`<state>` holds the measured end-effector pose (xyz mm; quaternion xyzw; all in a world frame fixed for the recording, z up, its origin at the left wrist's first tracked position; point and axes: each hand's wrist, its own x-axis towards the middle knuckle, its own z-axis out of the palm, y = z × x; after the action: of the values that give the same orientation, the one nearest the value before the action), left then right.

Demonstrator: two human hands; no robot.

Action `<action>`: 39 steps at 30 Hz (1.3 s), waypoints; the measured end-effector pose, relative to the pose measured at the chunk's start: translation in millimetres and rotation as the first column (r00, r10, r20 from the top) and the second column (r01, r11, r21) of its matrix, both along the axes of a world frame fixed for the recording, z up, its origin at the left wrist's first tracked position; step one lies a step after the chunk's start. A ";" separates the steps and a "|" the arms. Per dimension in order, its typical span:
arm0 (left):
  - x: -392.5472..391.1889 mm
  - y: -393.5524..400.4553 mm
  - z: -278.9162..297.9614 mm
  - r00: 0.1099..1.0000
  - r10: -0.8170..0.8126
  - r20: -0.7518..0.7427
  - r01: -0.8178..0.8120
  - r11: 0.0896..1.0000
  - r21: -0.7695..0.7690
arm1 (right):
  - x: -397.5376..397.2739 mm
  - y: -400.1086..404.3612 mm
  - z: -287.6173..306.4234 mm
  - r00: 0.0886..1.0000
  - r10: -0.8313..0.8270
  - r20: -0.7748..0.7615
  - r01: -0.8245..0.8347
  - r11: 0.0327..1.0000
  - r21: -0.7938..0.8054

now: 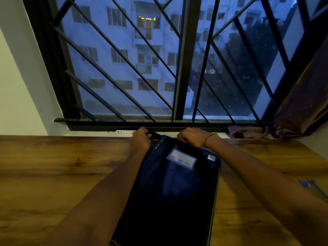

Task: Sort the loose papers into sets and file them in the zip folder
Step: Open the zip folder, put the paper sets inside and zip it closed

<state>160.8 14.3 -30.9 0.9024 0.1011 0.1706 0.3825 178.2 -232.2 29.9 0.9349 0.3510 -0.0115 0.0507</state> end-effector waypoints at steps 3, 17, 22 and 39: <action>-6.0 3.4 -1.1 0.998 0.065 0.002 -0.065 0.997 -0.037 | -12.1 -27.9 -0.5 0.998 -0.061 -0.005 0.061 0.998 0.002; -31.8 6.8 7.1 0.973 0.229 0.013 -0.223 0.958 -0.178 | -110.4 -112.0 -26.4 0.949 -0.303 -0.083 0.311 0.875 0.370; -40.5 8.2 11.5 0.958 0.286 0.017 -0.274 0.933 -0.233 | -148.8 -101.5 -32.1 0.971 -0.210 -0.115 0.239 0.877 0.417; -77.5 24.8 17.6 0.908 0.418 0.014 -0.383 0.844 -0.375 | -326.3 -93.1 -32.4 0.964 -0.187 -0.188 0.260 0.806 0.532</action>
<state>83.3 39.1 -13.3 0.7656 0.2987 0.2679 0.5030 -148.1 -325.2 -2.5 0.9417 0.2290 0.0253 -0.2452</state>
